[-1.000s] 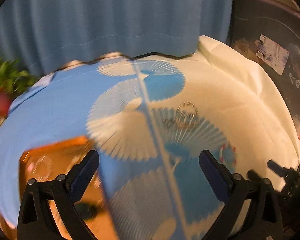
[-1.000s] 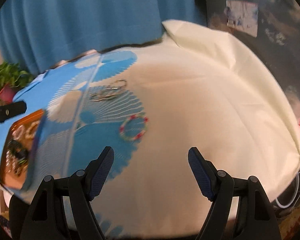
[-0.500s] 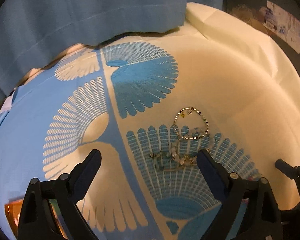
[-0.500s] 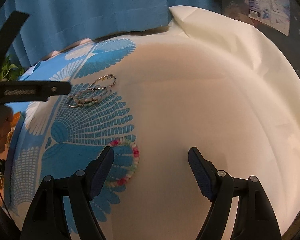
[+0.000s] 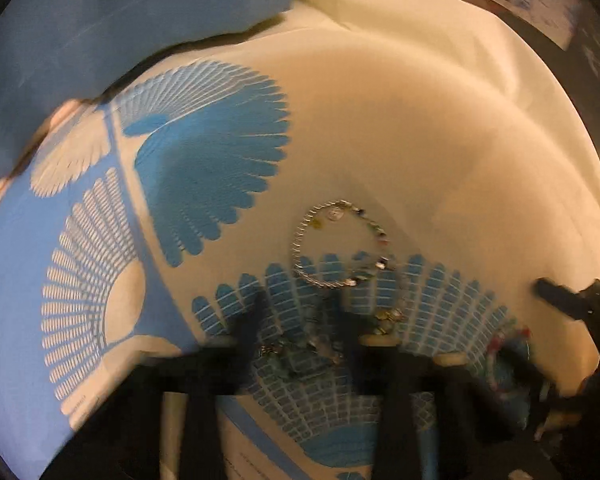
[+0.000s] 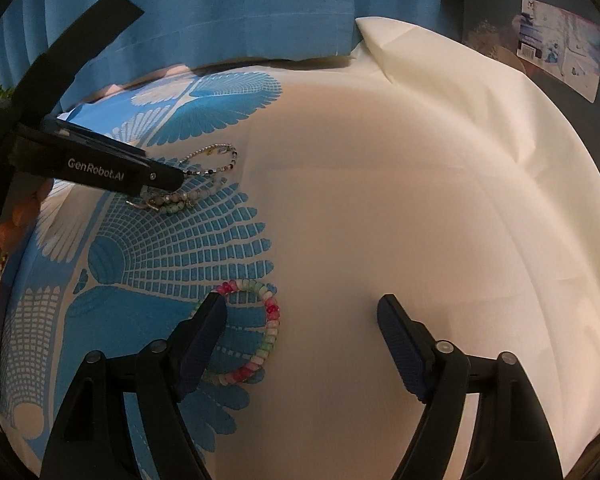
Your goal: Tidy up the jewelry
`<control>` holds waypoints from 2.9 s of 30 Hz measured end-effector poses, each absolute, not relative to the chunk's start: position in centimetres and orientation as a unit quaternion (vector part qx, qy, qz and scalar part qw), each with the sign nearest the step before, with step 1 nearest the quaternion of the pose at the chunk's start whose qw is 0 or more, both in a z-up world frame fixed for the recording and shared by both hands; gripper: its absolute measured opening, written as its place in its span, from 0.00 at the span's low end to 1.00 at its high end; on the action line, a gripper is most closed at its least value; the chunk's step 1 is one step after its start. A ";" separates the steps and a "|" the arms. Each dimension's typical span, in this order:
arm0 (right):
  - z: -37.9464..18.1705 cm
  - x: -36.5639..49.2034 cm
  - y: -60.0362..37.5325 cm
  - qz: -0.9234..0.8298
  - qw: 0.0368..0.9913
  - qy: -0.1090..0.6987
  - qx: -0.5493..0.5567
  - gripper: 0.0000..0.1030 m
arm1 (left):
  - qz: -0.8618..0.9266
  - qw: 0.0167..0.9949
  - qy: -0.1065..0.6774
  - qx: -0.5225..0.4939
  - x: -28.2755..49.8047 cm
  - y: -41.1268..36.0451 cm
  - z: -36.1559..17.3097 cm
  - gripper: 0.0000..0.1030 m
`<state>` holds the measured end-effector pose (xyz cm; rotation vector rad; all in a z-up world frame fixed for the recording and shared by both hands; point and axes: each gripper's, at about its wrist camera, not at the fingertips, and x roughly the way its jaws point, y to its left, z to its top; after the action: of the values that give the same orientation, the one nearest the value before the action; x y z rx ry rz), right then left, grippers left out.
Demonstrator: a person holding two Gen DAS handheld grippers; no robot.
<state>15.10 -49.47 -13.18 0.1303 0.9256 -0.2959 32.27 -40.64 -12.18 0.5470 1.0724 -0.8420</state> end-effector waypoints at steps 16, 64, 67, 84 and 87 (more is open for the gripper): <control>-4.1 11.4 -47.2 -0.148 0.918 0.366 0.037 0.06 | -0.397 0.806 0.417 0.136 26.8 -34.3 0.7 0.03; 2.2 -14.7 -22.5 -0.008 0.930 0.367 -0.014 0.06 | -0.325 0.872 0.360 0.071 -5.6 -8.2 4.3 0.03; 2.4 -14.6 -22.3 -0.008 0.930 0.368 -0.017 0.06 | -0.325 0.872 0.360 0.070 -5.7 -8.1 4.3 0.03; 2.4 -11.4 -20.8 0.005 0.925 0.377 -0.043 0.06 | -0.312 0.872 0.373 0.047 -3.2 -6.3 3.3 0.03; 2.2 -10.4 -20.4 0.010 0.923 0.382 -0.047 0.06 | -0.306 0.873 0.378 0.043 -2.4 -5.8 2.9 0.03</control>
<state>-10.40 -20.37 2.19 -0.0966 0.7835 0.0201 -2.39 -5.76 2.92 0.0905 0.7899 -0.6399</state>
